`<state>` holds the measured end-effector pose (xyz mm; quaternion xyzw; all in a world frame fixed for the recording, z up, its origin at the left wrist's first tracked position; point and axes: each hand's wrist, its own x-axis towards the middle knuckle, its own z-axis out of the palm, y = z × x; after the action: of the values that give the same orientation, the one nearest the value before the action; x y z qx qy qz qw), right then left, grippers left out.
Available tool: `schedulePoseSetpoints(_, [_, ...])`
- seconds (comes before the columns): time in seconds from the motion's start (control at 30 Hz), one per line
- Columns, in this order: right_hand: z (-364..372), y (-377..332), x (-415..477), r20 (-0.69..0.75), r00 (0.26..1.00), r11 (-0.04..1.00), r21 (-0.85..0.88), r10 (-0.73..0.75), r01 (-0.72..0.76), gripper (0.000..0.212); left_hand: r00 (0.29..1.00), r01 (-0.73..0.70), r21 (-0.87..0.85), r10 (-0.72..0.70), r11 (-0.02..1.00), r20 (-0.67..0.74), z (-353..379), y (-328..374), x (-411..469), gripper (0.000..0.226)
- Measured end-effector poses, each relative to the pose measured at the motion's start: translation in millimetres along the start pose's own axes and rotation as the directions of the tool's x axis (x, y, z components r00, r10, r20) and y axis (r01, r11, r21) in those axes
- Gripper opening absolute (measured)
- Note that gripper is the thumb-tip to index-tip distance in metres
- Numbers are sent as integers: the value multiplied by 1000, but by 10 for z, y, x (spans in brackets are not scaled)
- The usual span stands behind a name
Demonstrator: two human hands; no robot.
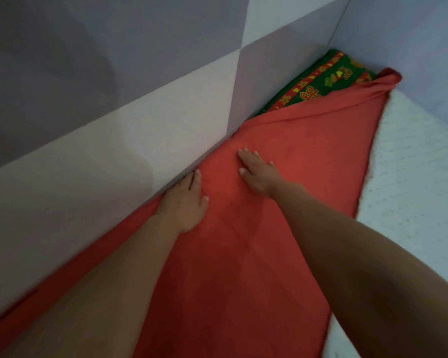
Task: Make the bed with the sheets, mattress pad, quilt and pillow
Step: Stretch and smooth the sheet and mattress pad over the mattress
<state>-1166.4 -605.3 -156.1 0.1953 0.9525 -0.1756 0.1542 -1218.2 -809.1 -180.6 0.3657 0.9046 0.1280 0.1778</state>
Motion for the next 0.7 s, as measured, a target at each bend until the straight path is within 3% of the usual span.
schedulePoseSetpoints(0.3, [-209,105,-1169,30,999,999,-8,37,-36,55,991,-57,-14,58,998,123,-267,309,-661,65])
schedulePoseSetpoints(0.47, [-468,80,-1840,-30,999,999,-20,30,-31,54,985,-167,-103,172,981,36,-465,881,-1099,60])
schedulePoseSetpoints(0.7, [-670,130,-2772,-112,994,1000,-25,13,-16,50,961,-270,-98,261,958,-98,-685,1547,-1714,54])
